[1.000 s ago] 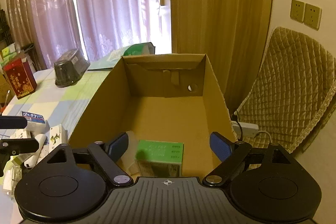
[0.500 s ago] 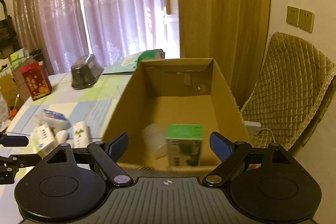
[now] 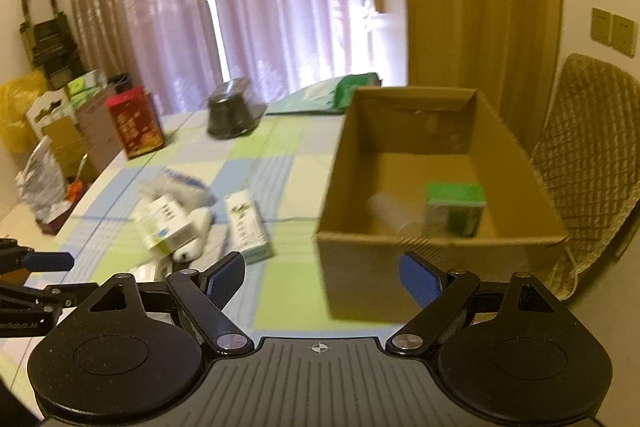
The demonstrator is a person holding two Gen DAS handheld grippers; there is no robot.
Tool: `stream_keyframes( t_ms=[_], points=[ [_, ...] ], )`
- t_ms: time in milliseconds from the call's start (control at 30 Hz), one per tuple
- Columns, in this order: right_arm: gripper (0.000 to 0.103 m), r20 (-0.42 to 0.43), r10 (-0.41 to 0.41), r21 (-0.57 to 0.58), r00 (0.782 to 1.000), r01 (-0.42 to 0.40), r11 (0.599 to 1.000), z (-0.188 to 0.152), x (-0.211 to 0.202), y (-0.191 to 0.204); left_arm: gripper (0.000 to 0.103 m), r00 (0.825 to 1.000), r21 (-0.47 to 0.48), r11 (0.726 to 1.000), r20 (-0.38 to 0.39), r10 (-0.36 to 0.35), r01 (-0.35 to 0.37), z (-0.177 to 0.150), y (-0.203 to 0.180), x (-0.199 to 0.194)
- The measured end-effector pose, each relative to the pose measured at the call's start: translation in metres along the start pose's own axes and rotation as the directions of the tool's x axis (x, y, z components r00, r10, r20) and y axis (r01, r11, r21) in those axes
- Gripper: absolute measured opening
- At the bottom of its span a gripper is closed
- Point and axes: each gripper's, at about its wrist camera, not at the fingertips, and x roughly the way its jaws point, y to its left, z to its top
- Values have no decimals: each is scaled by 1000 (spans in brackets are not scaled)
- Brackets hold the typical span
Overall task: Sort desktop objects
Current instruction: 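Open both tools to drop the cup and spray box into the cardboard box, then move both tools back over the remaining items on the table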
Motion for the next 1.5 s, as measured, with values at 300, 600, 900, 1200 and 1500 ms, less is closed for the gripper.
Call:
stream_keyframes(
  t_ms=[300,600,900,1200,1500],
  points=[
    [87,-63,53,-26,997,-54,998,-21,2,30,64,999,14,999,-22,37,-36,-24,12,-9],
    [87,-97,67,-50,993,-72,996,-25,11,45,73,999,-30,999,-35,42,-43,-31,25,-1],
    [87,-142,73,-58,987,-82,995,-31,25,51,82,998,-50,998,-53,36,-38,-34,33,14],
    [87,-172,75,-73,982,-88,993,-37,42,59,88,997,-116,993,-68,19,-27,-33,37,36],
    [87,-201,81,-11,976,-85,996,-42,67,52,87,995,-161,986,-101,24,-41,-36,39,70]
  ],
)
